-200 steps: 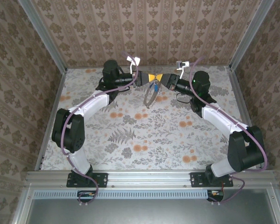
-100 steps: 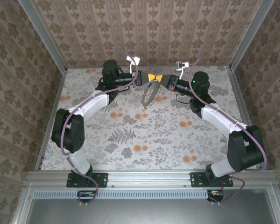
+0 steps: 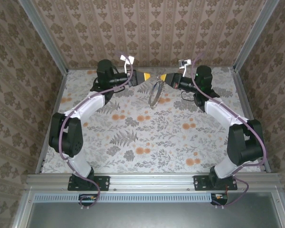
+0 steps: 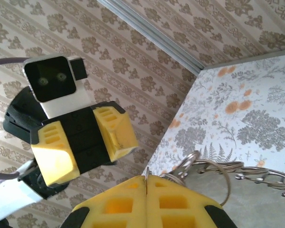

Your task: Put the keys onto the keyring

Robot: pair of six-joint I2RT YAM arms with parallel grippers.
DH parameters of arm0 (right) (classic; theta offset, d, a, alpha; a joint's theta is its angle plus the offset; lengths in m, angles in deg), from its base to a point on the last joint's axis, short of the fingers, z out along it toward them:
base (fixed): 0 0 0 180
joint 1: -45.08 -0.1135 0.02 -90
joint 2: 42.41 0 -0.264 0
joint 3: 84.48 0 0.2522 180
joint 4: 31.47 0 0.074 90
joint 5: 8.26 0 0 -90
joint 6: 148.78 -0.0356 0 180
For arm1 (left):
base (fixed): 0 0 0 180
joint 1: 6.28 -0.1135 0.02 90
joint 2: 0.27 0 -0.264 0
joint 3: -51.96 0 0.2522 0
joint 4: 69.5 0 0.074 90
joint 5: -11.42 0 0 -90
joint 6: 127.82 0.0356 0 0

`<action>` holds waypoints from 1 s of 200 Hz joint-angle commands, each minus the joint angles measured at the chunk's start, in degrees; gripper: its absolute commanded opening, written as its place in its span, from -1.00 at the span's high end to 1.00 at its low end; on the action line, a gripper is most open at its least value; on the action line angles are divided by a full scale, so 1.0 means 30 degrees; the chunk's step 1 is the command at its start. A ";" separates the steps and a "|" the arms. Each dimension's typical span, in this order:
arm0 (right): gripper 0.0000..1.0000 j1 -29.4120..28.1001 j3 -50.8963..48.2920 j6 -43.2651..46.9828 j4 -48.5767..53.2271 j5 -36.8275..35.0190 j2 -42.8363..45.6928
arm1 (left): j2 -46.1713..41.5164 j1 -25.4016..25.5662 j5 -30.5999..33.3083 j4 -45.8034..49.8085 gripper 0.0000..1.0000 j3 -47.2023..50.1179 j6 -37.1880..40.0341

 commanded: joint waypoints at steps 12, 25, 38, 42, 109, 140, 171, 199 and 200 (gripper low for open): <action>1.00 -0.0031 0.3024 0.2818 0.3249 0.2202 -0.0268 | -0.2047 0.0082 -0.0192 0.5919 0.15 -0.1296 0.4998; 1.00 -0.0027 0.4164 0.4428 0.5592 0.2717 -0.0458 | -0.2426 0.0051 0.0403 0.7234 0.10 -0.1641 0.6071; 1.00 -0.0032 0.5157 0.5898 0.7623 0.3325 -0.0680 | -0.2638 -0.0006 0.0495 0.7432 0.07 -0.1818 0.6479; 1.00 -0.0025 0.5468 0.6503 0.8423 0.3365 -0.0700 | -0.2693 -0.0029 0.0518 0.7433 0.06 -0.1884 0.6493; 1.00 0.0153 0.7743 1.2055 1.4495 0.4529 -0.0915 | -0.1195 -0.0710 -0.0443 0.9259 0.13 -0.4456 0.7226; 1.00 0.0231 0.6868 1.2829 1.4245 0.4895 -0.0773 | 0.0137 -0.0631 -0.1351 1.0163 0.18 -0.5297 0.7991; 1.00 0.0433 0.6972 1.4062 1.4854 0.5585 -0.0686 | 0.1369 -0.0146 -0.1835 1.1804 0.27 -0.6926 0.9189; 1.00 0.0557 0.6389 1.4018 1.4207 0.5979 -0.0387 | 0.2929 0.0252 -0.3076 1.3751 0.41 -0.9103 1.0221; 1.00 0.0555 0.6353 1.4018 1.4172 0.5979 -0.0360 | 0.2981 0.0269 -0.3092 1.3829 0.41 -0.9191 1.0258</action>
